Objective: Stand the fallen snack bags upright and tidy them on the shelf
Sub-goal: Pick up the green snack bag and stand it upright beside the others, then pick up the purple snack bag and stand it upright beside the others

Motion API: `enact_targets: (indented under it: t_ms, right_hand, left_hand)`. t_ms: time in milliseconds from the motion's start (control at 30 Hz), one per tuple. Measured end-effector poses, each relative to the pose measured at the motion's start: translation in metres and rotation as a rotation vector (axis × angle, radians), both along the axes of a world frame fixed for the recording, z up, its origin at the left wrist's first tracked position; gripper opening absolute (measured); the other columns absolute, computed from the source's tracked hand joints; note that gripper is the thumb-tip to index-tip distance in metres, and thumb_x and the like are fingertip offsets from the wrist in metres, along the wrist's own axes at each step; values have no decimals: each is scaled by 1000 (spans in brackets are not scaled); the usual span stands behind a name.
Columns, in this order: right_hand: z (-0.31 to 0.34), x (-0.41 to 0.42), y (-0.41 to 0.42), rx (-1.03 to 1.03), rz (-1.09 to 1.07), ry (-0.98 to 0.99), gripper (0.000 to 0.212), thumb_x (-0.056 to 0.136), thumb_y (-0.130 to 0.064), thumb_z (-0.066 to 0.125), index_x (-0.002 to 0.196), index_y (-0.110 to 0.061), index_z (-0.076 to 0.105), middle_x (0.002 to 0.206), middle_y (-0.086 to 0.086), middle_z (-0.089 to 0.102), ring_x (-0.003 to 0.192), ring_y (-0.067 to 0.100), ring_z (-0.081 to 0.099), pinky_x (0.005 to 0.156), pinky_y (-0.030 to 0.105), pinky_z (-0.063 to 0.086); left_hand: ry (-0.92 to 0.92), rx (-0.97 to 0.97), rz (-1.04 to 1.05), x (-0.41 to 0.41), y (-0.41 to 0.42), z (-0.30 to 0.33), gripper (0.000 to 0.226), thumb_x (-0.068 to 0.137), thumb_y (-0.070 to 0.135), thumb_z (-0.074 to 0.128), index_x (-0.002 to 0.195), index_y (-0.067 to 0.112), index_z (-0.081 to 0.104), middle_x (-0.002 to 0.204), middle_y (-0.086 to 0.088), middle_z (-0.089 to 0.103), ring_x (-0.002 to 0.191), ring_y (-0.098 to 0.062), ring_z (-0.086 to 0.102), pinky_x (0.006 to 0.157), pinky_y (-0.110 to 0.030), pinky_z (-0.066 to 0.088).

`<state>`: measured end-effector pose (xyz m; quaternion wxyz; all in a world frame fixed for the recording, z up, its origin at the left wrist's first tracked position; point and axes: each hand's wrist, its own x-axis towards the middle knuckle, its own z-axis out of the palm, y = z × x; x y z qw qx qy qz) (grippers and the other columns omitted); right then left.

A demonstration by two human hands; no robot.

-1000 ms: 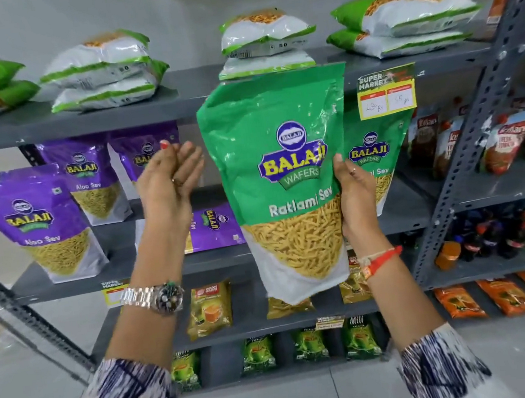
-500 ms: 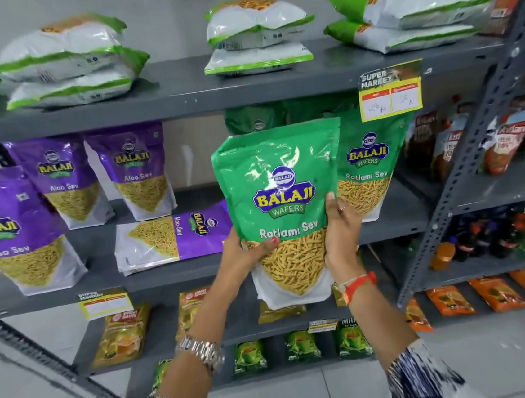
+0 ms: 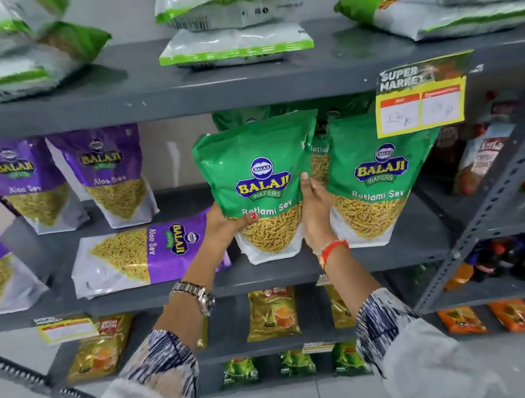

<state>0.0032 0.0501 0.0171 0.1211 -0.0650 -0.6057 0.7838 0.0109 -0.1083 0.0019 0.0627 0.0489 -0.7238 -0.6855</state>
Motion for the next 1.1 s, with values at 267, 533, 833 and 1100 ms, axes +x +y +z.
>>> enact_targets:
  t_ms: [267, 533, 833, 1100]
  right_hand:
    - [-24, -29, 13, -7, 23, -70, 43, 94, -37, 46, 126, -9, 54, 133, 1, 54, 123, 14, 46, 103, 28, 32]
    - [-35, -27, 17, 92, -7, 85, 23, 97, -28, 42, 87, -14, 57, 68, -2, 48, 61, 11, 45, 61, 26, 37]
    - [-69, 36, -21, 238, -259, 152, 40, 92, -25, 52, 130, -17, 43, 128, 7, 46, 121, 21, 48, 103, 32, 40]
    - [-94, 88, -157, -294, 140, -463, 15, 93, -4, 50, 86, -18, 50, 70, 1, 58, 54, 7, 58, 60, 26, 50]
  left_hand:
    - [0, 26, -41, -28, 10, -13, 56, 64, -9, 72, 114, 4, 51, 98, -2, 66, 79, 1, 67, 72, -16, 55]
    - [-39, 55, -74, -29, 9, -17, 58, 63, -10, 72, 113, 8, 49, 103, -5, 65, 89, -7, 66, 79, -20, 56]
    - [71, 114, 125, -9, -34, -25, 52, 79, -2, 60, 126, -2, 40, 113, -15, 57, 97, -8, 59, 81, -10, 49]
    - [-6, -540, 378, -1, -163, -22, 31, 85, 7, 50, 116, 6, 59, 114, -15, 65, 103, -27, 61, 81, -22, 42]
